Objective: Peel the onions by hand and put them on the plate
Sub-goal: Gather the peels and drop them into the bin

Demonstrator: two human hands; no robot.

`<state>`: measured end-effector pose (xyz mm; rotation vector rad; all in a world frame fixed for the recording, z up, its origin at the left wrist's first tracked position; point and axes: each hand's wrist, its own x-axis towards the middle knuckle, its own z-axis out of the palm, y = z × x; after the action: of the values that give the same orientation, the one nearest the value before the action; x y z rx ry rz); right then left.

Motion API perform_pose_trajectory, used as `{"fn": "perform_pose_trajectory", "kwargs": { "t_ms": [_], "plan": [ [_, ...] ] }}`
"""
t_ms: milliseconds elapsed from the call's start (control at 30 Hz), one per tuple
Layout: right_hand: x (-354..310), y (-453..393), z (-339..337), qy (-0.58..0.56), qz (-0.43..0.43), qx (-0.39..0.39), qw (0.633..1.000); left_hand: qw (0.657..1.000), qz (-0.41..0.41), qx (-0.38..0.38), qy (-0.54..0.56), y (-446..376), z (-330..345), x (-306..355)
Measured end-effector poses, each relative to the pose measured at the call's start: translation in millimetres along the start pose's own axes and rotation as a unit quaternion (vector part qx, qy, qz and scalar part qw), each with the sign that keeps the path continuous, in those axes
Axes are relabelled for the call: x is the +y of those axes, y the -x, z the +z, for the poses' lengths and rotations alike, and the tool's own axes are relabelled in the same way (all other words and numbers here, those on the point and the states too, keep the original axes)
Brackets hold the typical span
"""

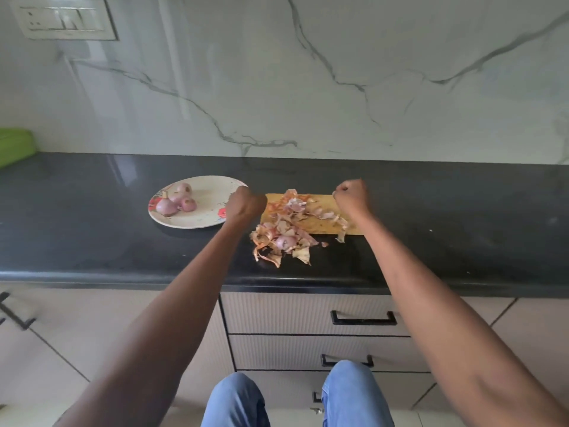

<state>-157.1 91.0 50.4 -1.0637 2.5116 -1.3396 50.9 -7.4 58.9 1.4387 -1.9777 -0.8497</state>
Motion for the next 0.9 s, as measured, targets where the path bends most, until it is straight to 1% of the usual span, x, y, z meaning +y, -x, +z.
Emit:
{"fn": "perform_pose_trajectory", "kwargs": {
  "t_ms": [100,200,300,367,433,567,667,767,900],
  "plan": [
    [25,-2,-13,0.094,0.044,0.001,0.995,0.998,0.011,-0.015,-0.054,-1,13,3],
    [42,-4,-15,0.178,0.059,-0.004,0.982,0.997,0.020,-0.013,-0.075,-7,22,5],
    [48,-5,-15,0.201,0.081,-0.026,0.976,0.996,0.013,-0.026,-0.087,-12,27,5],
    [47,-8,-15,0.186,0.102,-0.033,0.977,0.995,0.008,-0.035,-0.088,-14,29,4],
    [44,-9,-16,0.158,0.115,-0.040,0.980,0.997,-0.005,-0.042,-0.066,-16,31,4],
    [47,-7,-18,0.075,0.146,-0.034,0.986,0.998,-0.037,-0.054,0.024,-18,32,4],
    [52,-6,-17,-0.006,0.160,-0.017,0.987,0.994,-0.058,-0.043,0.076,-19,35,-1],
    [54,-7,-18,-0.069,0.145,0.005,0.987,0.989,-0.068,-0.016,0.127,-17,36,-1],
    [50,-5,-20,-0.142,0.110,0.039,0.983,0.984,-0.036,0.012,0.171,-15,35,0]
  ]
}}
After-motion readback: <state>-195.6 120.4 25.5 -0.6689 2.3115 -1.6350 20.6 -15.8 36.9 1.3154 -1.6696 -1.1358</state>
